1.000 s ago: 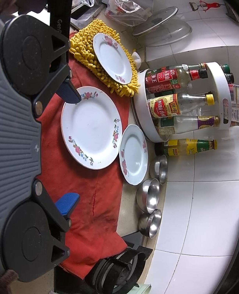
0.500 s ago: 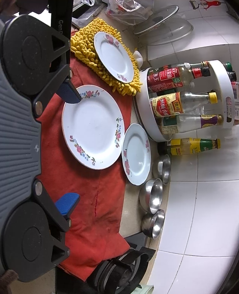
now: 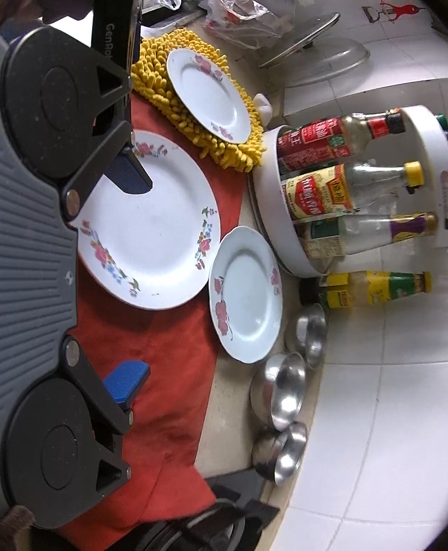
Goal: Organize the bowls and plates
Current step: 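Move both tools over the red cloth toward the white plates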
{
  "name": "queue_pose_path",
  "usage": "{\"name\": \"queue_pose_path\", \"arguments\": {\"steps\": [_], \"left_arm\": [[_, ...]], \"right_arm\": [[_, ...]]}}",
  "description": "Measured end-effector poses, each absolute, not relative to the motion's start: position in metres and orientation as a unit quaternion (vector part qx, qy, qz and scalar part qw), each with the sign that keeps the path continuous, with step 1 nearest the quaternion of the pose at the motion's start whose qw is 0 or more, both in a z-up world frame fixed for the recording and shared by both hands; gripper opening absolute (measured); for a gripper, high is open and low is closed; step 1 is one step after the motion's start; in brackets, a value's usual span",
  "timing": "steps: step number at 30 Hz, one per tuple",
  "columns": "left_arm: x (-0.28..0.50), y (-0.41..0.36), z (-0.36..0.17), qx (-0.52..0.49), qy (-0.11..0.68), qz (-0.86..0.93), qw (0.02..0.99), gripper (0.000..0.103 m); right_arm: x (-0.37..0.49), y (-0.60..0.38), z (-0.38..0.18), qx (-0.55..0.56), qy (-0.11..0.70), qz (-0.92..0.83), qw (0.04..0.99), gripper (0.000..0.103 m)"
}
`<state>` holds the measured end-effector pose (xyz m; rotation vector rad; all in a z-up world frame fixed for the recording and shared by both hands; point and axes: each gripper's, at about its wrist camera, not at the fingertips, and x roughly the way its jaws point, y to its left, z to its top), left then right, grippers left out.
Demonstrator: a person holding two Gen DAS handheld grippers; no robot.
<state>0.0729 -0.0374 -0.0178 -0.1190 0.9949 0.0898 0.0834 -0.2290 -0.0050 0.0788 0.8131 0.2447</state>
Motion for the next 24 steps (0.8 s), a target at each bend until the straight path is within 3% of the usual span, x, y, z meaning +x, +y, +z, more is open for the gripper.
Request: {"name": "queue_pose_path", "arguments": {"steps": [2, 11, 24], "left_arm": [[0.08, -0.043, -0.022, -0.049, 0.48, 0.048, 0.875, 0.103], [0.104, -0.054, -0.037, -0.035, 0.501, 0.073, 0.862, 0.103], [0.114, -0.064, -0.043, -0.058, 0.501, 0.07, 0.861, 0.103]], "right_arm": [[0.095, -0.233, -0.011, 0.04, 0.405, 0.13, 0.904, 0.099], [0.131, -0.241, -0.042, 0.076, 0.453, 0.205, 0.864, 0.074], [0.148, -0.247, -0.045, 0.063, 0.445, 0.285, 0.847, 0.061]]}}
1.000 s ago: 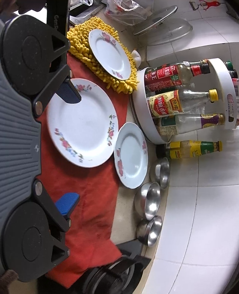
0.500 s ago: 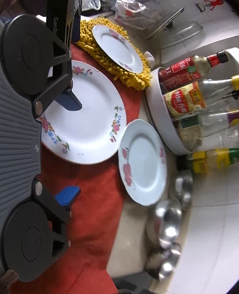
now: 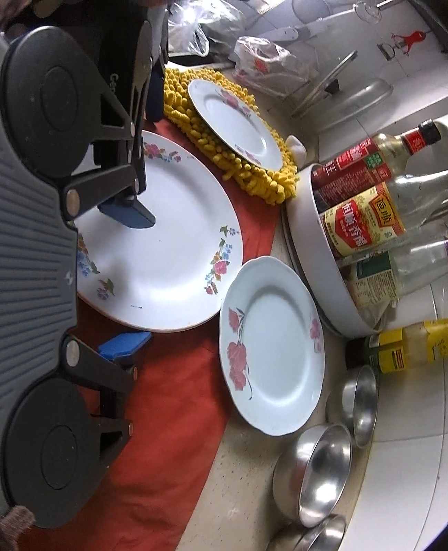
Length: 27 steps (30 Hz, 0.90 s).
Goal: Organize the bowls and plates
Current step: 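Move both tools over the red cloth toward the white plates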
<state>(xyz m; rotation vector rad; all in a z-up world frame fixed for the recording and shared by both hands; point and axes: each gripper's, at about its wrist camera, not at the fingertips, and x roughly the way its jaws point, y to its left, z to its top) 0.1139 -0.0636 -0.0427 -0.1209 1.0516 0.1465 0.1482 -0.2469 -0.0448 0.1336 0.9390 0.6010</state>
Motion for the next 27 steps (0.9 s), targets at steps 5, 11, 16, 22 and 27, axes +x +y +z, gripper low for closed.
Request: {"name": "queue_pose_path", "arguments": {"steps": [5, 11, 16, 22, 27], "left_arm": [[0.115, -0.062, -0.044, -0.055, 0.495, 0.055, 0.865, 0.103], [0.12, -0.057, -0.045, -0.042, 0.491, 0.026, 0.87, 0.103], [0.12, -0.053, -0.046, -0.029, 0.483, 0.002, 0.875, 0.103], [0.118, -0.054, -0.046, -0.011, 0.485, -0.036, 0.874, 0.102], [0.117, -0.064, -0.042, -0.003, 0.487, -0.07, 0.871, 0.097]], "right_arm": [[0.149, -0.247, -0.044, 0.059, 0.448, 0.294, 0.842, 0.063], [0.148, -0.243, -0.044, 0.055, 0.452, 0.283, 0.844, 0.063], [0.149, -0.239, -0.043, 0.052, 0.459, 0.266, 0.846, 0.062], [0.147, -0.241, -0.042, 0.067, 0.464, 0.253, 0.846, 0.06], [0.141, -0.251, -0.042, 0.103, 0.472, 0.259, 0.837, 0.052]]}}
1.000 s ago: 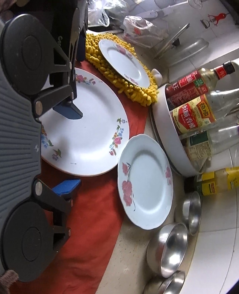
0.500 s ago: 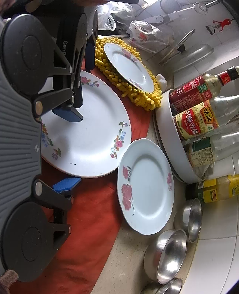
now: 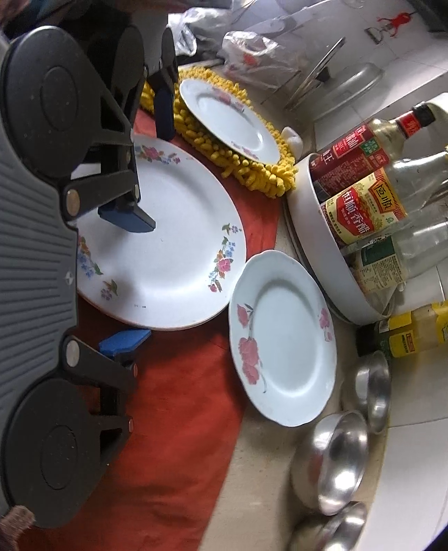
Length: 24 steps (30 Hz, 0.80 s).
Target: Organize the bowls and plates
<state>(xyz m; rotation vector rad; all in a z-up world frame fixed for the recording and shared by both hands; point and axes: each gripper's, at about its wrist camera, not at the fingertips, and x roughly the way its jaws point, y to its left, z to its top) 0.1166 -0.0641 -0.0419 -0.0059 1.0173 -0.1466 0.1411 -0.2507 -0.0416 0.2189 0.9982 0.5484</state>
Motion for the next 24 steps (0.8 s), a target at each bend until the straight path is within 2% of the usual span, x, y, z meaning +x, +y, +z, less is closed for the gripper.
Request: {"name": "queue_pose_path", "arguments": {"steps": [3, 15, 24], "left_arm": [[0.116, -0.07, -0.042, 0.005, 0.493, -0.083, 0.866, 0.097], [0.11, -0.097, -0.038, 0.033, 0.504, -0.134, 0.852, 0.095], [0.124, -0.085, -0.022, 0.041, 0.485, -0.089, 0.869, 0.098]], "right_arm": [[0.134, -0.255, -0.04, 0.11, 0.473, 0.254, 0.837, 0.048], [0.117, -0.291, -0.036, 0.085, 0.494, 0.226, 0.835, 0.048], [0.127, -0.308, -0.023, 0.077, 0.459, 0.189, 0.865, 0.048]]}}
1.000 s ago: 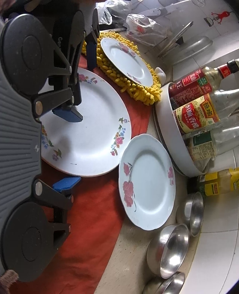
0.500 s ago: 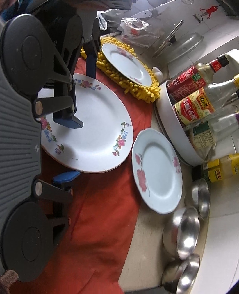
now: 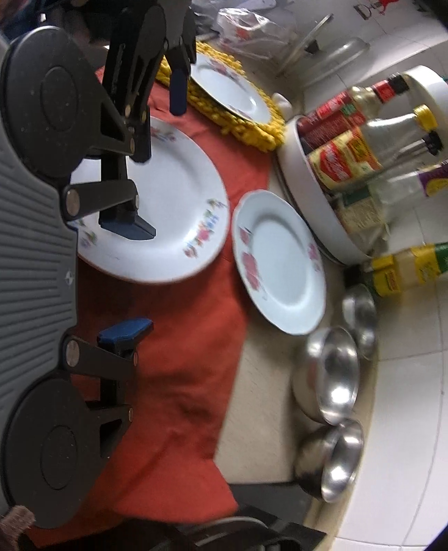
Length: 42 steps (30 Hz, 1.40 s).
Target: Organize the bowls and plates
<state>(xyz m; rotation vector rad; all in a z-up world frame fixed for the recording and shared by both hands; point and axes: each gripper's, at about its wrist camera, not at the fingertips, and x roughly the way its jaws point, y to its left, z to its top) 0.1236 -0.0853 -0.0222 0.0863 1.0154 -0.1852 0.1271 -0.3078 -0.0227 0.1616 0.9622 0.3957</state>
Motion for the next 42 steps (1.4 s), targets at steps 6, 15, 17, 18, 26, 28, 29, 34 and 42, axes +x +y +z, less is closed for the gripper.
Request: {"name": "queue_pose_path", "arguments": {"steps": [6, 15, 17, 18, 26, 28, 29, 34, 42], "left_arm": [[0.137, -0.086, -0.012, 0.058, 0.468, -0.069, 0.879, 0.1], [0.157, -0.088, -0.005, 0.061, 0.454, -0.059, 0.887, 0.102], [0.161, -0.09, -0.005, 0.065, 0.453, -0.058, 0.887, 0.102], [0.162, -0.091, -0.005, 0.066, 0.453, -0.059, 0.887, 0.102], [0.181, -0.096, -0.006, 0.07, 0.455, -0.059, 0.886, 0.103], [0.186, -0.097, -0.007, 0.071, 0.457, -0.061, 0.885, 0.103], [0.189, -0.098, -0.008, 0.072, 0.459, -0.061, 0.883, 0.103], [0.205, -0.097, -0.015, 0.068, 0.473, -0.062, 0.876, 0.103], [0.232, -0.099, -0.023, 0.066, 0.485, -0.067, 0.869, 0.103]], "right_arm": [[0.14, -0.301, -0.014, 0.075, 0.439, 0.192, 0.875, 0.051], [0.159, -0.292, -0.004, 0.075, 0.415, 0.188, 0.887, 0.058], [0.165, -0.293, -0.003, 0.074, 0.41, 0.183, 0.89, 0.06], [0.167, -0.293, -0.003, 0.073, 0.409, 0.181, 0.892, 0.062], [0.193, -0.297, -0.005, 0.075, 0.4, 0.169, 0.897, 0.064], [0.199, -0.297, -0.006, 0.072, 0.4, 0.168, 0.898, 0.064], [0.203, -0.297, -0.008, 0.072, 0.402, 0.167, 0.898, 0.065], [0.219, -0.298, -0.016, 0.08, 0.413, 0.164, 0.892, 0.066], [0.241, -0.299, -0.027, 0.085, 0.421, 0.161, 0.888, 0.066]]}}
